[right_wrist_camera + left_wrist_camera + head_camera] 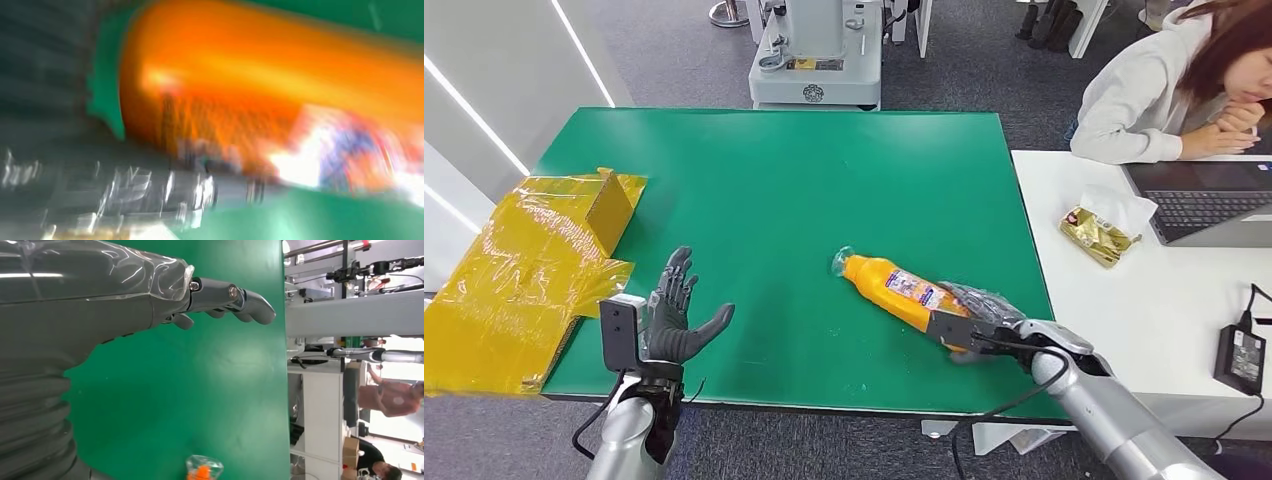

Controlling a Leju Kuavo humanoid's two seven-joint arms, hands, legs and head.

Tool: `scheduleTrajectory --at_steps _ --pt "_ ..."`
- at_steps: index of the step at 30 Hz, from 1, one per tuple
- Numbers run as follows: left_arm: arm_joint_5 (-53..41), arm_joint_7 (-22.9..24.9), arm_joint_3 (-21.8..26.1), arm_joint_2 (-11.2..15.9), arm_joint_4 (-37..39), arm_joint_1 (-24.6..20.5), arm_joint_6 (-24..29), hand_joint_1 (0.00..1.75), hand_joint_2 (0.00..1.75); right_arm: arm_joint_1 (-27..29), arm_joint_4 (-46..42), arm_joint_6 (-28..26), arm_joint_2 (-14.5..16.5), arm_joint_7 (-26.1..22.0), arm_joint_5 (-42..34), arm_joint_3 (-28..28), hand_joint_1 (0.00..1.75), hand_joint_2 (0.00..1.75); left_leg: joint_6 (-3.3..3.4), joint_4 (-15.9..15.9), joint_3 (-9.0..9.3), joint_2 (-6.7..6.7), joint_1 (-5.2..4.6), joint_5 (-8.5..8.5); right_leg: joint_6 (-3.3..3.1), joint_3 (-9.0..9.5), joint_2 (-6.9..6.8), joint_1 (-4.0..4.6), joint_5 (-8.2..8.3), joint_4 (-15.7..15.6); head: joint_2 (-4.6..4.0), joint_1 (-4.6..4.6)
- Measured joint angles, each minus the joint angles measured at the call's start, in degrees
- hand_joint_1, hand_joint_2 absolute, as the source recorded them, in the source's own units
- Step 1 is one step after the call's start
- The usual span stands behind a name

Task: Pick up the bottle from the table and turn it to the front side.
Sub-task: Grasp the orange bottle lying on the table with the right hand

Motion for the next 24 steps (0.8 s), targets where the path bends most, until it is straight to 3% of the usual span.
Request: scheduleTrajectory --at_steps 1,6,11,24 --pt "0.03 0.0 0.0 0.02 0.17 -0.08 0.01 0.0 1.75 0.5 -0.16 -1.0 -0.28 0.4 0.94 0.21 1.74 1.75 0.0 0.0 0.0 0.02 0.0 0.0 0.0 0.0 0.02 0.0 0.01 0.0 0.0 -0.01" --pt "0.03 0.01 0.0 0.03 1.17 -0.72 0.19 0.0 1.75 2.05 -0.58 -6.5 -0.63 1.68 6.2 1.0 1.75 1.75 0.01 0.01 0.03 0.04 0.01 0.0 0.01 0.01 0.05 0.01 0.01 -0.01 0.0 -0.01" --pt "0.05 0.01 0.01 0.04 2.13 -0.94 0.52 0.0 1.75 2.95 -1.11 -8.26 -0.63 2.23 8.75 1.09 1.75 1.75 0.1 0.01 0.04 0.04 0.0 0.06 0.03 0.03 0.05 0.0 0.05 -0.01 0.0 -0.01" --pt "0.15 -0.28 0.01 -0.14 3.16 -1.15 0.52 0.0 1.75 5.39 -2.11 -11.32 -0.56 -0.76 6.9 -0.56 1.75 1.75 0.13 0.03 0.02 0.03 0.0 0.09 0.05 0.03 0.03 0.0 0.11 -0.02 0.0 -0.01"
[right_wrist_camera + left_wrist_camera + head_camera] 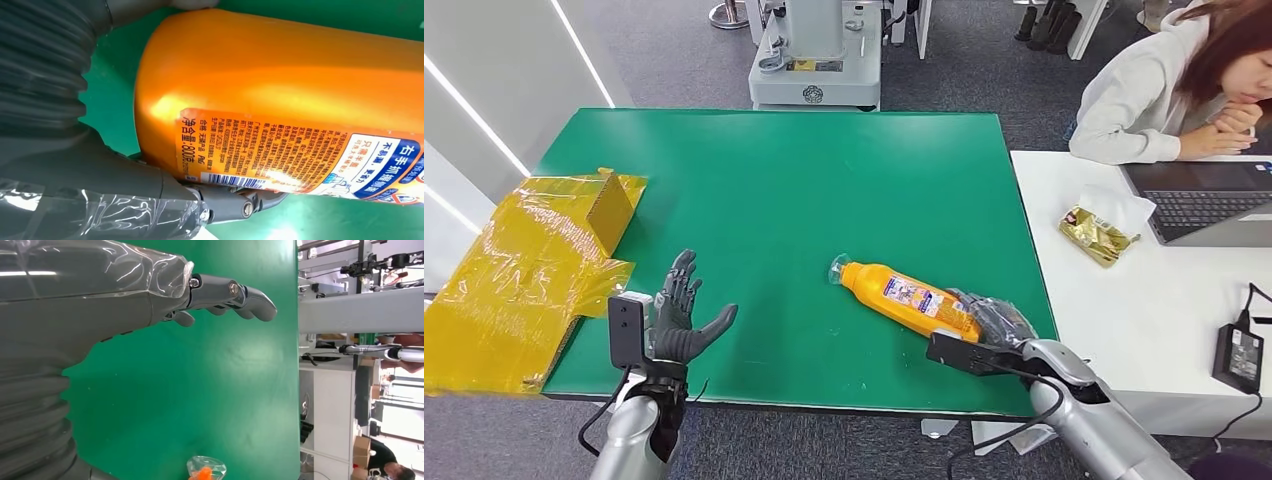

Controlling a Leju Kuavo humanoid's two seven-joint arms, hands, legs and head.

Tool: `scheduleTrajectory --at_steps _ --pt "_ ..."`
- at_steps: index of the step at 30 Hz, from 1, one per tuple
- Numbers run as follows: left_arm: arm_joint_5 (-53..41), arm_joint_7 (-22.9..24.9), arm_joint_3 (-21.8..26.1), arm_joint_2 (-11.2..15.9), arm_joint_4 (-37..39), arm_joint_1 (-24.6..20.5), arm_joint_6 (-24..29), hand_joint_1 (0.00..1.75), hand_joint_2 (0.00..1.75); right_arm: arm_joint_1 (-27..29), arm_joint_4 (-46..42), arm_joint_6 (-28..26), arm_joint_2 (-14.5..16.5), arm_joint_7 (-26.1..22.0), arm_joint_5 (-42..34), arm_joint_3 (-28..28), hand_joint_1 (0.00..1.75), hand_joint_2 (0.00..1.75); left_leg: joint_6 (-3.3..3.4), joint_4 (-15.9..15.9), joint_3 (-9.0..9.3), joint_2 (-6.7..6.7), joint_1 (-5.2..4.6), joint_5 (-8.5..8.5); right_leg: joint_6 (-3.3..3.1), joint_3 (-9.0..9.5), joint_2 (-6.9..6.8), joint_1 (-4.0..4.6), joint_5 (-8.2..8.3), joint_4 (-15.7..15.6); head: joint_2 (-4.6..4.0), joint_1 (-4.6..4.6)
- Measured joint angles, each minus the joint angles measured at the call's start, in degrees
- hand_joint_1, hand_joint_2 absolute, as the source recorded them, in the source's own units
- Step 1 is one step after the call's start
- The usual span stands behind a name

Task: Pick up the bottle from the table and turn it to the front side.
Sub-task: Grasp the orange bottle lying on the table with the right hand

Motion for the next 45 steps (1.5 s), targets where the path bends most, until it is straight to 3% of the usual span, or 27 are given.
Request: scheduleTrajectory --at_steps 5,9,14,20,27,37,45 --pt "0.07 -0.88 -0.01 -0.16 0.18 0.0 0.0 0.0 1.75 4.06 -0.45 -4.34 2.74 -9.05 -10.33 -3.94 1.75 1.75 0.0 -0.01 -0.13 -0.01 0.0 0.0 0.0 -0.09 -0.02 0.0 0.0 0.03 0.0 0.01" --pt "0.16 -1.0 -0.01 -0.31 0.28 -0.06 0.09 0.0 1.75 6.48 -1.08 -6.65 6.16 -13.44 -14.96 -6.47 1.75 1.75 -0.01 -0.02 -0.19 0.01 0.01 0.01 -0.02 -0.19 -0.01 0.01 0.0 0.04 0.0 0.0" --pt "0.64 -1.07 -0.01 -0.39 0.71 -0.63 -0.29 0.0 1.75 8.38 -2.53 -11.1 13.73 -19.32 -21.71 -8.99 1.75 1.75 -0.06 -0.06 -0.28 0.07 0.02 0.05 -0.04 -0.33 0.06 0.03 0.01 0.08 0.0 -0.01" --pt "1.0 -0.75 -0.05 -0.35 1.26 -1.88 -1.23 0.0 1.75 8.96 -3.93 -12.34 20.82 -19.26 -22.55 -9.15 1.75 1.75 -0.09 -0.06 -0.32 0.07 0.02 0.1 -0.05 -0.37 0.06 0.03 0.02 0.08 0.0 -0.01" --pt "9.08 3.97 -0.43 0.04 2.8 -3.64 -10.15 0.0 1.75 7.95 -3.28 -12.21 24.22 -18.48 -22.01 -8.85 1.75 1.75 -0.08 -0.03 -0.4 0.06 0.0 0.11 -0.02 -0.39 0.06 0.01 0.06 0.06 0.0 0.0" --pt "19.71 11.4 -5.69 1.04 5.54 -11.03 -20.09 0.0 1.75 2.78 4.56 -14.32 28.54 -19.02 -18.54 -6.24 1.75 1.75 -0.1 -0.02 -0.4 0.02 0.02 0.2 -0.05 -0.41 0.03 0.02 0.14 0.09 0.0 0.0" --pt "23.2 14.11 -8.51 2.37 7.19 -15.42 -21.94 0.0 1.75 2.22 7.97 -15.35 29.73 -18.99 -17.06 -4.85 1.75 1.75 -0.1 -0.02 -0.43 0.02 0.01 0.19 -0.04 -0.43 0.03 0.01 0.13 0.09 0.0 0.0"
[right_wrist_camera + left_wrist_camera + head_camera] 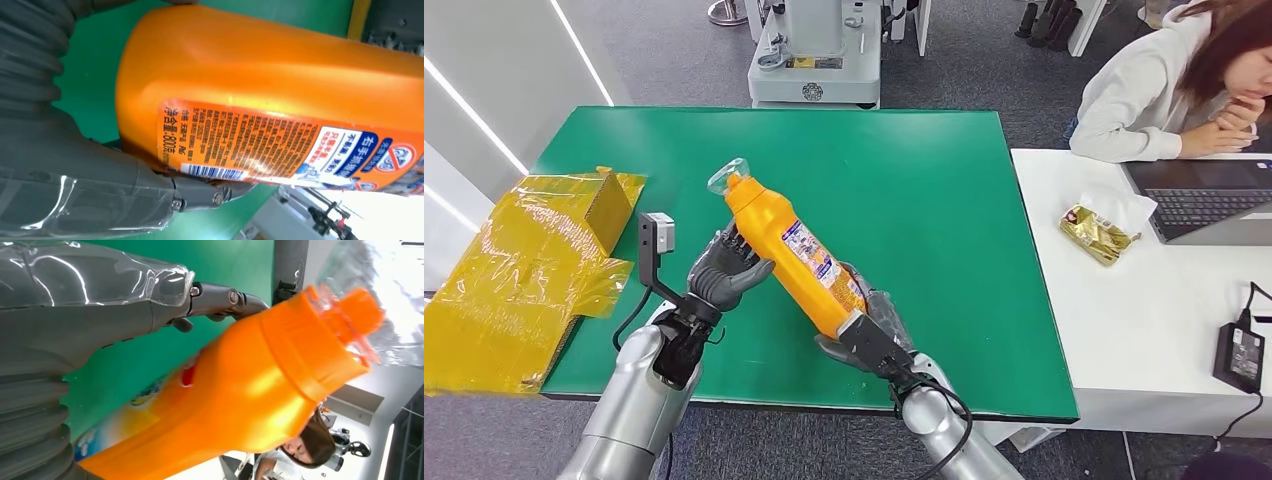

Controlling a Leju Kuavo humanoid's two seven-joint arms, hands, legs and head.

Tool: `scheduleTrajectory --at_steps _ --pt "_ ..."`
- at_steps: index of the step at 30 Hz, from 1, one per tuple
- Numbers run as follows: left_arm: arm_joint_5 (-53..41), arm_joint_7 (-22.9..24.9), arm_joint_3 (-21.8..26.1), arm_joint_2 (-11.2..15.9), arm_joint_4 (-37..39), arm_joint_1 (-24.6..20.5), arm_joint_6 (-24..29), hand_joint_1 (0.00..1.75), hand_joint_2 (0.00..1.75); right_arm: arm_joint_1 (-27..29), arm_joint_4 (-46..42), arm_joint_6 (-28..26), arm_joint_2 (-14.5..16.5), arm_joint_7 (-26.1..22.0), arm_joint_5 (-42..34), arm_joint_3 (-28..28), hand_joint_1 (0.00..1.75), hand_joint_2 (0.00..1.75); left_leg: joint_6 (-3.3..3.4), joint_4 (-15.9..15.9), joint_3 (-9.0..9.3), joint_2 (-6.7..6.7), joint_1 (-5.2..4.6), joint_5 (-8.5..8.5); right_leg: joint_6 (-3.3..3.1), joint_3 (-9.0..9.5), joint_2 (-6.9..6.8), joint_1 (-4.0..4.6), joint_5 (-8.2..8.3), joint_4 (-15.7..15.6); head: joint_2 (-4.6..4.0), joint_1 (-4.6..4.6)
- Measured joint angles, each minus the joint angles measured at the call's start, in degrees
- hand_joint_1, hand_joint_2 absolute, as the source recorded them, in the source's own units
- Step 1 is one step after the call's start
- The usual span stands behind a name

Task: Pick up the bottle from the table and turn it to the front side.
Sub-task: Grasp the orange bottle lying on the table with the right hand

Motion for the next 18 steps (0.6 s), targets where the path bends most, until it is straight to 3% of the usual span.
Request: scheduleTrajectory --at_steps 5,12,13,15,16,18 --pt "0.11 0.09 -1.16 0.66 1.16 -1.63 0.15 0.0 1.75 0.08 0.73 -0.16 0.17 0.6 1.01 0.11 1.75 1.75 0.0 0.01 -0.01 -0.01 0.0 0.0 0.0 -0.03 -0.01 0.0 0.0 -0.01 0.0 0.0" --pt "-1.71 1.75 -3.76 1.33 5.3 -8.08 1.94 0.04 1.75 2.57 -0.09 -2.01 0.15 2.38 4.0 0.03 1.75 1.75 0.0 0.02 -0.01 -0.01 0.0 0.01 0.0 -0.04 0.0 0.0 0.01 0.0 0.0 0.0" --pt "-2.45 1.79 -4.32 1.37 6.26 -8.98 2.37 0.4 1.75 3.15 -0.56 -2.15 0.15 2.75 4.41 -0.03 1.75 1.75 0.0 0.02 -0.01 0.0 0.0 0.01 0.0 -0.04 0.0 0.0 0.01 0.0 0.0 -0.01" --pt "-3.47 1.84 -5.44 1.36 8.4 -10.34 2.57 1.27 1.75 4.16 -1.47 -2.38 0.11 3.59 5.02 -0.28 1.75 1.75 0.0 0.02 -0.01 0.01 -0.01 0.0 0.0 -0.05 0.01 -0.01 0.01 -0.01 0.0 0.0" --pt "-3.74 1.81 -5.99 1.32 9.43 -10.78 2.36 1.61 1.75 4.62 -1.85 -2.53 0.04 3.92 5.24 -0.46 1.75 1.75 0.0 0.02 -0.01 0.01 -0.01 0.0 0.0 -0.06 0.02 -0.01 0.01 -0.01 0.0 -0.01" --pt "-4.15 1.74 -7.01 1.1 11.4 -11.52 1.7 1.69 1.75 5.53 -2.51 -2.95 -0.16 4.5 5.61 -0.86 1.75 1.75 0.0 0.02 -0.03 0.01 -0.01 0.0 0.01 -0.06 0.01 -0.01 0.01 -0.01 0.0 0.0"
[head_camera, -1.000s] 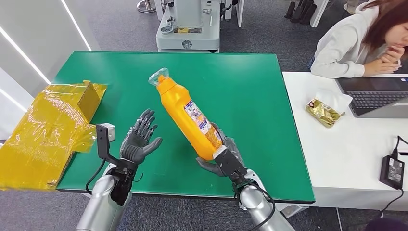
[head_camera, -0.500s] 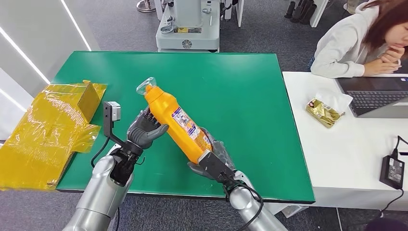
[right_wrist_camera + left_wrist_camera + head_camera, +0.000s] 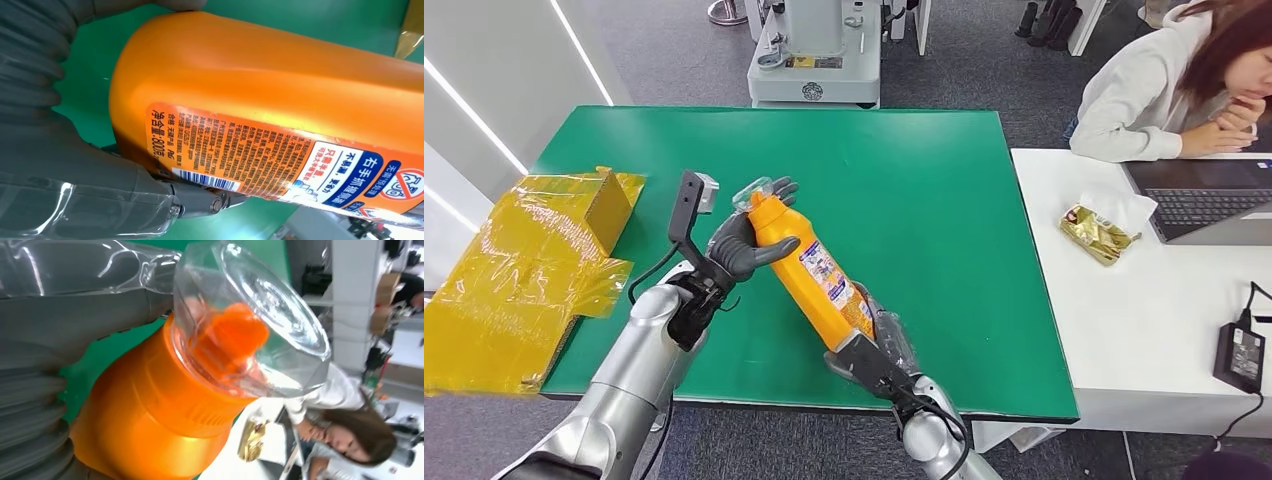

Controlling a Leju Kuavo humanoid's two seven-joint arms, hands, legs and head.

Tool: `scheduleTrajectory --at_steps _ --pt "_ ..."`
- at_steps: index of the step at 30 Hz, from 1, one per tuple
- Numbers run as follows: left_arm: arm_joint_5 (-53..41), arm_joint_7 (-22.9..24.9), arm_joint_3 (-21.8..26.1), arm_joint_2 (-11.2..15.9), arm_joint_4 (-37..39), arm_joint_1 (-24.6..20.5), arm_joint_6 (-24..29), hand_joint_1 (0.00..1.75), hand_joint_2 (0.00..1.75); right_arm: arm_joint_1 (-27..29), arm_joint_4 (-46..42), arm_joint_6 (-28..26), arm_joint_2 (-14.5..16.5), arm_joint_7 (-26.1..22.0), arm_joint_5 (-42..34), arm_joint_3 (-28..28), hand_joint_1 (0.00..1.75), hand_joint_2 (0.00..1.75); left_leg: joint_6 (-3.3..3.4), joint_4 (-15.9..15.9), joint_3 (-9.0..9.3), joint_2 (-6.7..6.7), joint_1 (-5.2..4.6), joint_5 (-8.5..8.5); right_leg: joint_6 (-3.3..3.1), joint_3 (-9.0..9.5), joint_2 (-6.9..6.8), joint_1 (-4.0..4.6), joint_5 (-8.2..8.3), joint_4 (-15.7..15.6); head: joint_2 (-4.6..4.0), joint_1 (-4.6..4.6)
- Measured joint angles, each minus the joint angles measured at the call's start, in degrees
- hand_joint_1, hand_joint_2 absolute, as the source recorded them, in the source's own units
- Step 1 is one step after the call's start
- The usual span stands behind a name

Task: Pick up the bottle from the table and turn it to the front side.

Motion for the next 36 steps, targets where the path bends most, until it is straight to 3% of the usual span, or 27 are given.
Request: scheduleTrajectory --at_steps 8,19,20,23,24,29,36 --pt "2.97 2.76 -2.15 -1.79 4.07 -2.18 -4.15 1.75 1.75 2.99 -2.7 -2.16 -0.93 0.44 0.82 -1.46 1.75 1.75 0.0 0.0 -0.03 0.0 0.0 0.0 0.0 -0.01 0.0 0.0 0.01 0.0 0.0 0.01" --pt "8.12 4.7 -2.57 -2.21 6.44 -3.57 -8.59 1.75 1.75 5.04 -6.11 -4.18 -1.72 -0.51 1.08 -2.59 1.75 1.75 0.0 0.0 -0.03 0.0 0.01 0.0 0.0 -0.01 0.0 0.0 0.01 0.01 0.0 -0.01" --pt "8.51 4.78 -2.62 -2.21 6.48 -3.62 -8.61 1.75 1.75 5.17 -6.45 -4.21 -1.8 -0.7 0.9 -2.7 1.43 1.75 0.0 0.0 -0.03 0.0 0.01 0.0 0.0 -0.01 0.0 0.0 0.01 0.01 0.0 0.0" --pt "9.39 4.79 -2.86 -2.21 6.5 -3.81 -8.51 1.75 1.75 5.55 -7.62 -4.23 -1.99 -1.01 0.34 -3.07 0.12 1.75 0.0 0.0 -0.04 -0.01 0.0 0.0 0.0 -0.01 -0.01 0.0 0.01 0.01 0.0 0.0" --pt "9.53 4.72 -2.95 -2.22 6.5 -3.88 -8.33 1.75 1.75 5.61 -7.99 -4.23 -2.03 -1.04 0.24 -3.2 0.0 1.75 0.0 0.0 -0.04 -0.01 0.0 0.0 0.0 -0.01 -0.01 0.0 0.01 0.01 0.0 0.0" --pt "7.73 1.82 -3.85 -2.27 6.5 -4.23 -4.18 1.75 1.75 5.68 -10.57 -4.63 -2.13 -1.66 -0.76 -4.19 0.0 1.75 0.0 0.01 -0.04 -0.01 0.0 0.0 0.0 -0.01 -0.01 0.0 0.01 0.0 0.0 0.0" --pt "-9.64 -7.55 -5.03 0.06 6.43 -7.46 14.39 1.75 1.75 8.12 -18.37 -4.38 -3.28 -2.72 -2.28 -6.01 0.0 1.75 -0.01 0.0 -0.04 0.02 0.01 0.01 -0.05 -0.04 0.01 0.0 0.04 0.02 0.0 -0.01"
